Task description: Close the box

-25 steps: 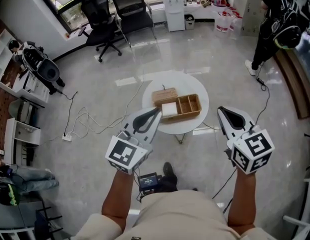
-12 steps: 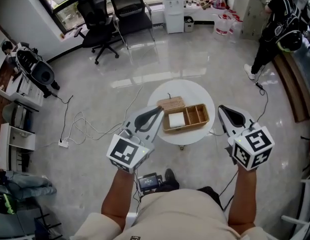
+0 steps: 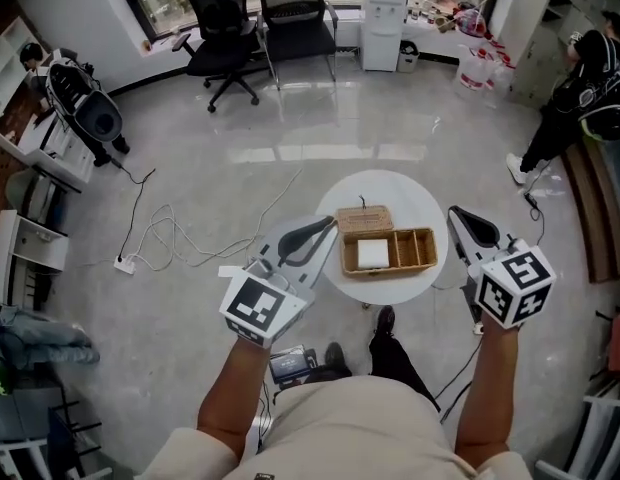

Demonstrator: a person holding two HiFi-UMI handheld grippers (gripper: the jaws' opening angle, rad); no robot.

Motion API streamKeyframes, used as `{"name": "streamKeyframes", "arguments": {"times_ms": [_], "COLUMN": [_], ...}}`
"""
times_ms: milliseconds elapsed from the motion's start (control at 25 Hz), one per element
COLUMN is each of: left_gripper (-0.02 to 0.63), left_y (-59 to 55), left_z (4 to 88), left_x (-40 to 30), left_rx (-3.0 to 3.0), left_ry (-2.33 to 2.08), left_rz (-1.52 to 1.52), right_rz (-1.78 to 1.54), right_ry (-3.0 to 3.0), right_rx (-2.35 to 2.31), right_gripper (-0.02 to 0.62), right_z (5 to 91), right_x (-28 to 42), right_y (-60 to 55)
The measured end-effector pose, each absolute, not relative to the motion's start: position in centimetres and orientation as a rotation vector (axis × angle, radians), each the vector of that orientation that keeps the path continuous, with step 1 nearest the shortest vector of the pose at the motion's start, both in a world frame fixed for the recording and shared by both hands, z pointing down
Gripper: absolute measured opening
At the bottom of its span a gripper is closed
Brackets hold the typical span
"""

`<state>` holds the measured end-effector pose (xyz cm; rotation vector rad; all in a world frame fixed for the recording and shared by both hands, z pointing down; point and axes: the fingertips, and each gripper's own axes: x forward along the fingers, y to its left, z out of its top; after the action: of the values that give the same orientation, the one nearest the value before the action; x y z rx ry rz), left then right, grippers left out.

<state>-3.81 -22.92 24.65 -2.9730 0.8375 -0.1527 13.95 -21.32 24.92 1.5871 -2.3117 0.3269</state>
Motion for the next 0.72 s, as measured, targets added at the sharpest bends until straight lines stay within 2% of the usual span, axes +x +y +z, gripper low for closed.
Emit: {"name": "streamKeyframes", "arguments": {"times_ms": [320, 720], "left_gripper": [0.021, 0.021], "left_y": [-25.9, -29.2], "left_z": [26.3, 32.2], "left_x": [-4.1, -2.4], "left_rx": [-2.985, -3.000], "left_ry": [0.955, 1.049], "left_rz": [-0.212, -0.286], "right_rz": [0.396, 0.533], "right_ry": [-2.371, -2.371], "right_rx": [1.451, 1.314], "right_gripper": [-0.008, -0.007], "right_z": [28.1, 35.1], "right_x": [13.5, 15.5], "right_y": [-26.4, -31.5]}}
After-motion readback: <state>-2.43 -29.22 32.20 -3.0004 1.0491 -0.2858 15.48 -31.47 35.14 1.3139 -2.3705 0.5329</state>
